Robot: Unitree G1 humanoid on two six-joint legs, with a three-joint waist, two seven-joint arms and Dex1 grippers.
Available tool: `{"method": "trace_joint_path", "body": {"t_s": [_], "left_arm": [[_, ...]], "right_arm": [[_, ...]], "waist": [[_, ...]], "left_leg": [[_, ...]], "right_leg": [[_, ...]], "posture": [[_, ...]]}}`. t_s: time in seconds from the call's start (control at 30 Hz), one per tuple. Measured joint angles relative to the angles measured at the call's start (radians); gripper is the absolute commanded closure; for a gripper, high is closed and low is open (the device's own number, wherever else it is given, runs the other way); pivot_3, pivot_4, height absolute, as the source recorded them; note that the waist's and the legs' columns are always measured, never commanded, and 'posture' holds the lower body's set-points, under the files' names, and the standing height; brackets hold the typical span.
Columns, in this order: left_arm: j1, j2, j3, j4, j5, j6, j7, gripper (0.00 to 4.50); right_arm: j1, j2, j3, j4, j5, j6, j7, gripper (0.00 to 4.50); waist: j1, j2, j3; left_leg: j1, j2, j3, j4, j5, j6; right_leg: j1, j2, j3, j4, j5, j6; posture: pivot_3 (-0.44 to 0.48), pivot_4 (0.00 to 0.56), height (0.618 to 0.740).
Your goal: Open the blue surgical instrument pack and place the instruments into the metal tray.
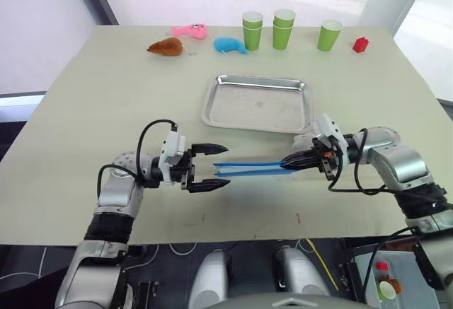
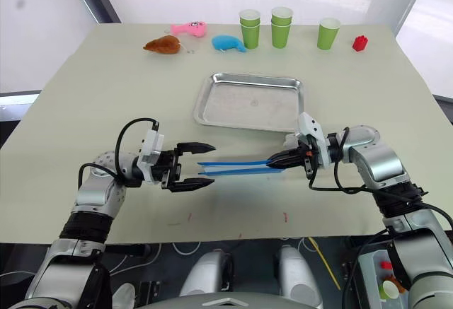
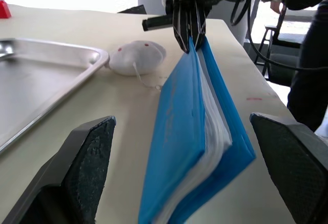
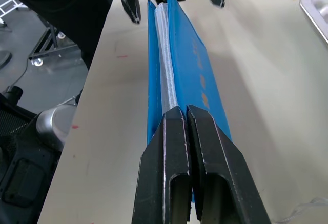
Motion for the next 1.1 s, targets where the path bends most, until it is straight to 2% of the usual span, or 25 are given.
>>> {"method": "trace_joint_path", "body": {"t_s": [0.1, 0.17, 0.2, 0.27, 0.33, 0.37, 0.4, 0.47, 0.5, 0.67, 0.7, 0.77, 0.97, 1.0, 1.1], "left_arm": [[-0.008, -0.003, -0.015, 0.025, 0.016, -0.023, -0.02, 0.0], [-0.01, -0.009, -0.018, 0.044, 0.017, -0.029, -0.023, 0.54], [-0.011, -0.014, -0.017, 0.05, 0.014, -0.026, -0.023, 1.08], [-0.014, -0.02, -0.015, 0.051, 0.01, -0.019, -0.022, 1.55], [-0.02, -0.027, -0.007, 0.051, -0.009, 0.0, -0.02, 2.35], [-0.022, -0.029, 0.013, 0.048, -0.03, 0.027, -0.017, 3.22], [-0.022, -0.029, 0.014, 0.047, -0.033, 0.031, -0.016, 3.39], [-0.021, -0.029, 0.015, 0.042, -0.043, 0.047, -0.013, 4.21], [-0.02, -0.029, 0.015, 0.04, -0.045, 0.051, -0.013, 4.45], [-0.009, -0.029, 0.022, 0.028, -0.047, 0.066, -0.002, 4.45], [-0.007, -0.029, 0.023, 0.026, -0.047, 0.066, 0.0, 4.5], [-0.005, -0.029, 0.023, 0.022, -0.048, 0.066, 0.0, 4.5], [-0.006, -0.03, 0.021, 0.024, -0.044, 0.05, -0.013, 4.5], [-0.006, -0.03, 0.02, 0.026, -0.043, 0.046, -0.015, 4.5], [-0.011, -0.029, 0.02, 0.034, -0.041, 0.04, -0.02, 4.5]], "right_arm": [[-0.014, 0.011, -0.004, 0.015, -0.011, 0.001, -0.002, 4.48], [-0.016, 0.016, -0.009, 0.025, -0.016, 0.001, -0.002, 4.5], [-0.016, 0.019, -0.012, 0.027, -0.019, 0.0, -0.001, 4.5], [-0.016, 0.021, -0.015, 0.028, -0.023, -0.001, -0.001, 4.5], [-0.016, 0.023, -0.015, 0.029, -0.027, -0.004, 0.001, 4.5], [-0.016, 0.026, -0.016, 0.029, -0.033, -0.006, 0.003, 4.5], [-0.016, 0.026, -0.017, 0.029, -0.035, -0.008, 0.003, 4.5], [-0.016, 0.027, -0.019, 0.031, -0.039, -0.015, 0.002, 4.5], [-0.017, 0.03, -0.022, 0.036, -0.04, -0.018, 0.001, 4.5], [-0.029, 0.057, -0.035, 0.066, -0.067, -0.066, -0.027, 4.5], [-0.031, 0.063, -0.04, 0.07, -0.067, -0.066, -0.031, 3.92], [-0.031, 0.065, -0.048, 0.071, -0.065, -0.061, -0.039, 3.25], [-0.008, 0.039, -0.103, 0.021, -0.018, -0.012, -0.043, 0.16], [-0.004, 0.025, -0.12, 0.011, -0.009, -0.002, -0.044, 0.02], [0.004, -0.003, -0.184, 0.005, 0.008, 0.0, -0.072, 0.02]], "waist": [[-0.002, 0.0, 0.0], [-0.002, 0.0, 0.0], [-0.002, 0.0, 0.0], [-0.001, 0.0, 0.0], [-0.002, 0.0, 0.0], [-0.003, 0.0, 0.0], [-0.002, 0.0, 0.0], [-0.003, 0.0, 0.0], [-0.003, 0.0, 0.0], [-0.003, 0.0, 0.0], [-0.003, 0.0, 0.0], [-0.002, 0.0, 0.0], [0.001, 0.0, 0.0], [0.002, 0.0, 0.0], [0.002, 0.0, 0.0]], "left_leg": [[0.0, 0.0, 0.0, 0.0, 0.0, 0.0], [0.0, 0.0, 0.0, 0.0, 0.0, 0.0], [0.0, 0.0, 0.0, 0.0, 0.0, 0.0], [0.0, 0.0, 0.0, 0.0, 0.0, 0.0], [0.0, 0.0, 0.0, 0.0, 0.0, 0.0], [0.0, 0.0, -0.001, 0.0, 0.0, 0.0], [0.0, 0.0, -0.001, 0.0, 0.0, 0.0], [0.0, 0.0, 0.0, 0.0, 0.0, 0.0], [0.0, 0.0, 0.0, 0.0, 0.0, 0.0], [0.0, 0.0, -0.001, 0.0, 0.0, 0.0], [0.0, 0.0, -0.001, 0.0, 0.0, 0.0], [0.0, 0.0, -0.001, 0.0, 0.0, 0.0], [0.0, 0.0, 0.0, 0.0, 0.0, 0.0], [-0.001, 0.0, 0.0, 0.0, 0.0, 0.0], [-0.001, 0.0, 0.0, 0.0, 0.0, 0.0]], "right_leg": [[0.0, 0.0, 0.0, 0.0, 0.0, 0.0], [0.0, 0.0, 0.0, 0.0, 0.0, 0.0], [0.0, 0.0, 0.0, 0.0, 0.0, 0.0], [0.0, 0.0, 0.0, 0.0, 0.0, 0.0], [0.0, 0.0, 0.0, 0.0, 0.0, 0.0], [0.0, 0.0, 0.0, 0.0, 0.0, 0.0], [0.0, 0.0, 0.0, 0.0, 0.0, 0.0], [0.0, 0.0, 0.0, 0.0, 0.0, 0.0], [0.0, 0.0, 0.0, 0.0, 0.0, 0.0], [0.0, 0.0, 0.0, 0.0, 0.0, 0.0], [0.0, 0.0, 0.0, 0.0, 0.0, 0.0], [0.0, 0.0, 0.0, 0.0, 0.0, 0.0], [0.0, 0.0, 0.0, 0.0, 0.0, 0.0], [0.0, 0.0, 0.0, 0.0, 0.0, 0.0], [0.0, 0.0, 0.0, 0.0, 0.0, 0.0]], "posture": [[0.0, 0.15, 0.74], [0.0, 0.15, 0.74], [0.0, 0.15, 0.74], [0.0, 0.15, 0.74], [0.0, 0.15, 0.74], [0.0, 0.15, 0.74], [0.0, 0.15, 0.74], [0.0, 0.15, 0.74], [0.0, 0.15, 0.74], [0.0, 0.15, 0.74], [0.0, 0.15, 0.74], [0.0, 0.15, 0.74], [0.0, 0.15, 0.74], [0.0, 0.15, 0.74], [0.0, 0.15, 0.74]]}}
